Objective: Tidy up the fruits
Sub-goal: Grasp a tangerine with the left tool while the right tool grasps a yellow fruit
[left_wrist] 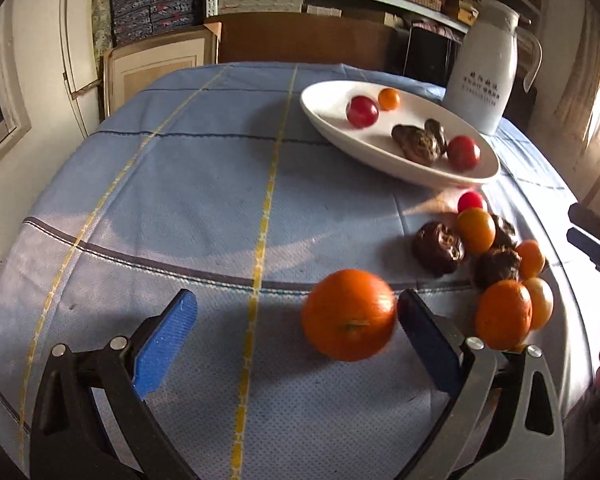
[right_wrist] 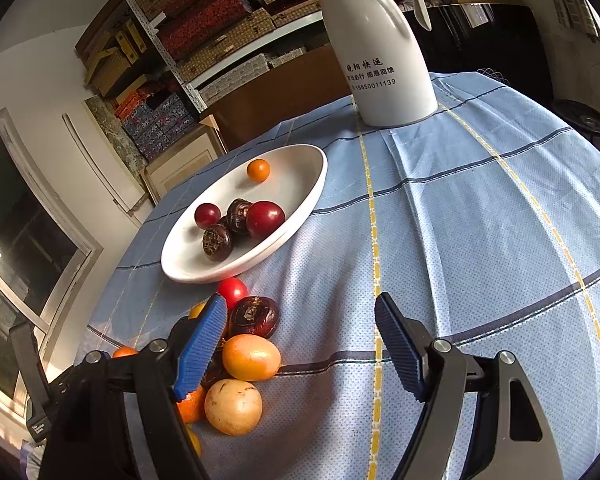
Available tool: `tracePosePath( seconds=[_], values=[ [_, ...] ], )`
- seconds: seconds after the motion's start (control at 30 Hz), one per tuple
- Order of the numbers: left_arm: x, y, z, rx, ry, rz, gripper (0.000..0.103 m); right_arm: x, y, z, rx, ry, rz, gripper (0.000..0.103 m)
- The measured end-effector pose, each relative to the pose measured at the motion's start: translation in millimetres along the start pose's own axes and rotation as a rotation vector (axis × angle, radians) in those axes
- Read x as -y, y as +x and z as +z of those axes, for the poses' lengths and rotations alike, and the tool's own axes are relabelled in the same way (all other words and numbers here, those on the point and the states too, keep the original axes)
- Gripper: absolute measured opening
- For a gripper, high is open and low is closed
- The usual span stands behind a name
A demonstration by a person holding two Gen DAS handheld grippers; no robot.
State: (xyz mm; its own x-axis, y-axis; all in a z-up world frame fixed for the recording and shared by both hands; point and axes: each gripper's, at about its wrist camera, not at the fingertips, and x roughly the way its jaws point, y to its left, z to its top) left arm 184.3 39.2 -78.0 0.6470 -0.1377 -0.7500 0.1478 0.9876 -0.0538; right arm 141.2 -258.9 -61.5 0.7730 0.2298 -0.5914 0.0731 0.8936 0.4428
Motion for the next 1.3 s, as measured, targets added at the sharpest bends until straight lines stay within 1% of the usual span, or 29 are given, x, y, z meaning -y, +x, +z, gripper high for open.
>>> tracePosePath(
  seconds=[0.23, 0.3, 0.37, 0.4, 0.47, 0.5, 0.53, 0.57, 0.67, 0.77, 0.83, 0.9, 0.97, 1.07, 1.13, 1.2, 1.3],
  values=[
    [9.2, -8.1, -5.8, 0.026, 0.049, -0.026, 0.098, -3.2, 1.6, -1.3, -0.007, -0.018, -0.001, 0.077],
    [13.8, -7.0, -5.9, 0.021, 0.069, -0.05, 0.095, -4.8, 2.4, -2.3, -0.012, -0.027, 0.0, 0.077],
    [17.1, -3.9, -4.9, 0.006, 0.082, -0.078, 0.077, -6.4, 3.9, -3.5, -0.019, -0.034, 0.003, 0.077],
    [18.3, -1.8, -4.4, -0.004, 0.085, -0.091, 0.075, -7.0, 4.7, -3.9, -0.023, -0.037, 0.005, 0.077],
    [21.0, 2.9, -3.6, -0.024, 0.09, -0.118, 0.068, -8.5, 6.0, -5.0, -0.033, -0.042, 0.015, 0.077],
    [22.4, 4.6, -3.3, -0.03, 0.092, -0.126, 0.067, -8.8, 6.5, -5.7, -0.038, -0.043, 0.02, 0.077],
    [23.4, 5.9, -3.4, -0.035, 0.095, -0.132, 0.062, -8.9, 6.6, -6.3, -0.043, -0.043, 0.025, 0.077],
    [24.2, 7.2, -3.6, -0.042, 0.098, -0.141, 0.053, -8.9, 6.9, -6.8, -0.047, -0.042, 0.032, 0.077],
    [23.2, 9.4, -4.1, -0.049, 0.09, -0.148, 0.046, -9.9, 8.8, -8.2, -0.064, -0.044, 0.045, 0.077],
    [19.9, 9.8, -3.7, -0.048, 0.07, -0.163, 0.046, -13.5, 13.2, -10.2, -0.089, -0.059, 0.058, 0.076],
    [19.8, 9.8, -3.7, -0.047, 0.068, -0.162, 0.046, -15.7, 15.9, -12.4, -0.104, -0.071, 0.065, 0.072],
    [19.4, 10.0, -3.5, -0.047, 0.065, -0.164, 0.046, -16.8, 19.3, -13.6, -0.124, -0.075, 0.083, 0.063],
    [19.5, 10.5, -3.3, -0.049, 0.063, -0.165, 0.046, -16.8, 23.4, -14.8, -0.148, -0.069, 0.1, 0.057],
    [19.3, 10.3, -3.5, -0.05, 0.064, -0.164, 0.046, -15.8, 32.8, -17.5, -0.197, -0.041, 0.138, 0.051],
    [19.7, 10.8, -3.3, -0.051, 0.065, -0.163, 0.046, -15.5, 37.7, -18.9, -0.215, -0.029, 0.143, 0.05],
    [20.2, 11.6, -2.5, -0.052, 0.063, -0.163, 0.046, -14.9, 42.5, -20.5, -0.237, -0.011, 0.157, 0.044],
    [20.0, 12.7, -0.9, -0.049, 0.054, -0.169, 0.046, -16.2, 44.0, -21.3, -0.234, -0.009, 0.161, 0.044]
  ],
)
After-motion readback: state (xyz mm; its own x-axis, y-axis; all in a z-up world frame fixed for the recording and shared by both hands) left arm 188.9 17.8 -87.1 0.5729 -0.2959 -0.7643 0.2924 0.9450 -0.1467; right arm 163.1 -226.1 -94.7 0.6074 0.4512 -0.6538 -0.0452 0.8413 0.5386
